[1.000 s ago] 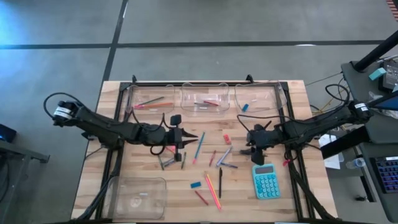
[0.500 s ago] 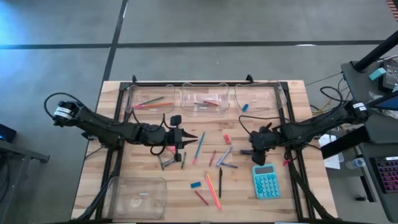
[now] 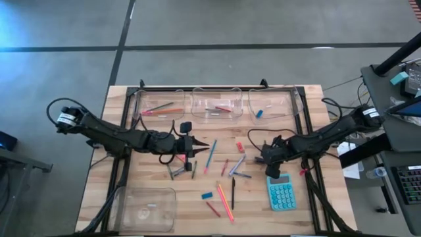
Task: Sort crayons/erasers/pens/pencils in bins
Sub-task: Put the black pen into the bottom transparent bin
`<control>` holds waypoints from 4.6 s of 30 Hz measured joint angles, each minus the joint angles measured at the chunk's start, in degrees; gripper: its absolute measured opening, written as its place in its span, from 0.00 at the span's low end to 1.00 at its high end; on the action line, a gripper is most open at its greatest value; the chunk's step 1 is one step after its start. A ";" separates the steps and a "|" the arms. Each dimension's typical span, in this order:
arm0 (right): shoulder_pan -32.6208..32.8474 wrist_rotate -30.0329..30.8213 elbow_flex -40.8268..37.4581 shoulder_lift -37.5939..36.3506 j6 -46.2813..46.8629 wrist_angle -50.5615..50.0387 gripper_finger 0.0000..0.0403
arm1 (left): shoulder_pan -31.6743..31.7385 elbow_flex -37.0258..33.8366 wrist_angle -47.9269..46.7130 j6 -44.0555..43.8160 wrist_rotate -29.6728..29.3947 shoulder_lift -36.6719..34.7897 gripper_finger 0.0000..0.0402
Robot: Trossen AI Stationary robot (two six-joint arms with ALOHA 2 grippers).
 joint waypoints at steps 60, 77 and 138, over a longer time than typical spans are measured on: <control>0.52 -7.37 6.76 10.00 -6.01 1.71 0.29 | 0.03 -0.16 0.04 0.09 0.02 2.34 0.08; 0.46 -2.63 6.69 12.05 -6.70 3.05 0.30 | 0.15 0.07 0.95 0.17 0.02 3.34 0.08; 0.46 -0.17 3.56 2.83 -4.07 -14.73 0.05 | 0.15 0.07 1.04 0.15 0.02 3.28 0.08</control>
